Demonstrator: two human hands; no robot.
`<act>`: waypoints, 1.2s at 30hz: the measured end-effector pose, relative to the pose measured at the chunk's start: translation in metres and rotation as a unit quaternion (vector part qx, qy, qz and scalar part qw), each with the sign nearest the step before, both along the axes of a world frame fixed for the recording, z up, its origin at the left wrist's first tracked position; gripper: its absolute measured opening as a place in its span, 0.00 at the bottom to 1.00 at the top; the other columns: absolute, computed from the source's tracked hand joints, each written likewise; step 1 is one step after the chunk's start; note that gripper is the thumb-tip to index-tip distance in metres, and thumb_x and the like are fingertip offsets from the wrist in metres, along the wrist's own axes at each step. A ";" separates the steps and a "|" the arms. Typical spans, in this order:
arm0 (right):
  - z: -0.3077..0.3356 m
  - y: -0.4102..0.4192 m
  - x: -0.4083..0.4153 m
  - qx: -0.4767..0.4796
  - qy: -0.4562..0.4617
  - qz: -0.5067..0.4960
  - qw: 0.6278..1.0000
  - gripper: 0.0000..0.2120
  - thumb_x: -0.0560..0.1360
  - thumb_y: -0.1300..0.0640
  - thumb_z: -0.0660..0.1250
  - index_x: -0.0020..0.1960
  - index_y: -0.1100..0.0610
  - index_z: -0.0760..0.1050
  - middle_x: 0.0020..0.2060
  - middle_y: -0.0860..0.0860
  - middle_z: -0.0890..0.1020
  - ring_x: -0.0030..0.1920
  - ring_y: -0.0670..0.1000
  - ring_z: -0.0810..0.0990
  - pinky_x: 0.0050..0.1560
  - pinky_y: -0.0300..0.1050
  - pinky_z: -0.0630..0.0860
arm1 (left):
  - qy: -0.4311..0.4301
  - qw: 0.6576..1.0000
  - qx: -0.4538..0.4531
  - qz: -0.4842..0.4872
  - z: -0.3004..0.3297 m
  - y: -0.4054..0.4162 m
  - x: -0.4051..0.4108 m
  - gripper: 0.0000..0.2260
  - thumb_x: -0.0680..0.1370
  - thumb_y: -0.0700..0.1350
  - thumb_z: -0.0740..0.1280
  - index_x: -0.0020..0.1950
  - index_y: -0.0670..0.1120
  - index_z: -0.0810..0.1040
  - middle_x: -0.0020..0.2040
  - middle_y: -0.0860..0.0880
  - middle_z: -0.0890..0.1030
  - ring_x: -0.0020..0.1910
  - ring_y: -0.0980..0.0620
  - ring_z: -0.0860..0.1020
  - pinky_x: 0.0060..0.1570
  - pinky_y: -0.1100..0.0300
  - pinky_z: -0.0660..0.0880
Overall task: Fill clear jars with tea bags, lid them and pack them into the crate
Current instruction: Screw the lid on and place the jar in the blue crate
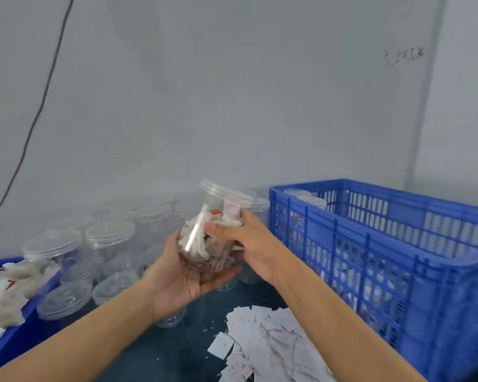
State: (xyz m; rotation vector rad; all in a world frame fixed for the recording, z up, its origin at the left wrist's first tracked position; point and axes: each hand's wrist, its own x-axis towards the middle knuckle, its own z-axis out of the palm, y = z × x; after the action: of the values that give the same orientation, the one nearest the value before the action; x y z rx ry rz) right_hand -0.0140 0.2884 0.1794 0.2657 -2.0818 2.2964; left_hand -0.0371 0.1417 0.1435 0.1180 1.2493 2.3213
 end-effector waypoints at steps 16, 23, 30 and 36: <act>0.092 0.170 -0.021 0.110 0.056 -0.203 0.971 0.37 0.62 0.63 0.79 0.66 0.59 0.66 0.56 0.55 0.80 0.53 0.54 0.81 0.38 0.44 0.77 | 0.434 0.876 -0.183 0.099 0.094 0.172 -0.043 0.16 0.82 0.38 0.57 0.69 0.49 0.69 0.54 0.45 0.80 0.49 0.51 0.78 0.48 0.64 0.76; 0.084 0.240 -0.042 0.196 0.002 -0.264 0.945 0.38 0.61 0.64 0.80 0.65 0.58 0.65 0.56 0.54 0.79 0.52 0.53 0.78 0.37 0.46 0.75 | 0.506 0.833 -0.225 0.014 0.085 0.240 -0.066 0.22 0.83 0.56 0.48 0.78 0.57 0.52 0.75 0.43 0.64 0.71 0.45 0.68 0.64 0.55 0.72; 0.024 0.271 -0.058 0.253 -0.154 -0.216 0.930 0.37 0.63 0.67 0.78 0.67 0.57 0.66 0.59 0.59 0.78 0.60 0.65 0.75 0.47 0.68 0.76 | 0.518 0.745 -0.420 0.024 0.056 0.258 -0.090 0.29 0.82 0.61 0.44 0.70 0.47 0.73 0.62 0.43 0.78 0.62 0.45 0.76 0.64 0.47 0.71; -0.008 0.276 -0.074 0.217 -0.216 -0.111 0.946 0.23 0.72 0.69 0.70 0.65 0.59 0.73 0.55 0.60 0.80 0.60 0.62 0.77 0.62 0.65 0.72 | 0.569 0.623 -0.535 0.037 0.047 0.262 -0.100 0.33 0.82 0.61 0.43 0.55 0.39 0.80 0.51 0.41 0.82 0.48 0.43 0.80 0.55 0.46 0.75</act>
State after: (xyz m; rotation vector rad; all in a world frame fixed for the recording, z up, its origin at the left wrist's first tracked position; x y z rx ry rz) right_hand -0.0877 0.5643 0.1715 -0.4892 -2.6454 1.8680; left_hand -0.1366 0.4038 0.1906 1.2286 3.0017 0.9164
